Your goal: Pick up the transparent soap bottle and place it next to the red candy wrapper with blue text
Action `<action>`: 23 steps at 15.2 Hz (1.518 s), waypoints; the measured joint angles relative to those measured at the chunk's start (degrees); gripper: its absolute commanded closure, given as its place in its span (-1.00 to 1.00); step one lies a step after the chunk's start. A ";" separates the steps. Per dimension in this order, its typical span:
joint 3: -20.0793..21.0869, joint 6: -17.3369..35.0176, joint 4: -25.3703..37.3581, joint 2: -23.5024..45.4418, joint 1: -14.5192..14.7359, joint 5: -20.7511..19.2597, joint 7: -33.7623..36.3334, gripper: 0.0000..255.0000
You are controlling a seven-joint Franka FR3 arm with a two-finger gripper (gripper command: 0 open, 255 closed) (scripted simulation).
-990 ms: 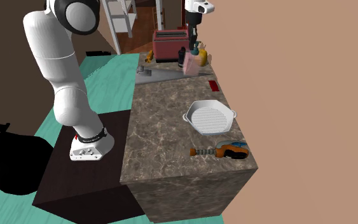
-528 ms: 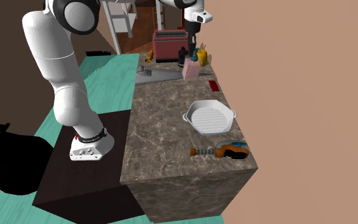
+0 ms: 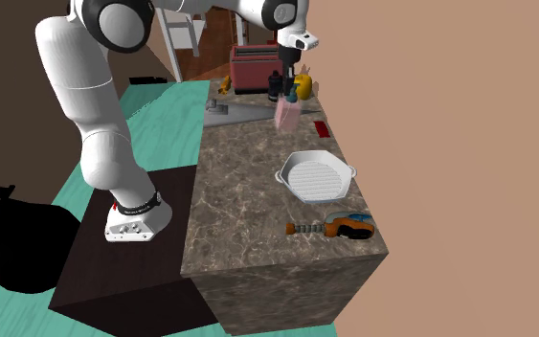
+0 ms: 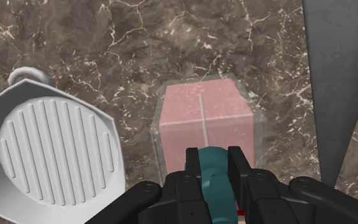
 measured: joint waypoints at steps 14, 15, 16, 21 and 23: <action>-0.16 9.52 -7.14 2.42 0.02 -0.54 0.18 1.00; -0.17 9.68 -7.23 2.49 0.02 -0.56 0.19 1.00; -0.16 9.75 -7.29 2.50 0.03 -0.56 0.21 1.00; -0.15 9.83 -7.34 2.52 0.05 -0.57 0.24 -1.00; -0.15 9.84 -7.33 2.52 0.05 -0.57 0.24 -1.00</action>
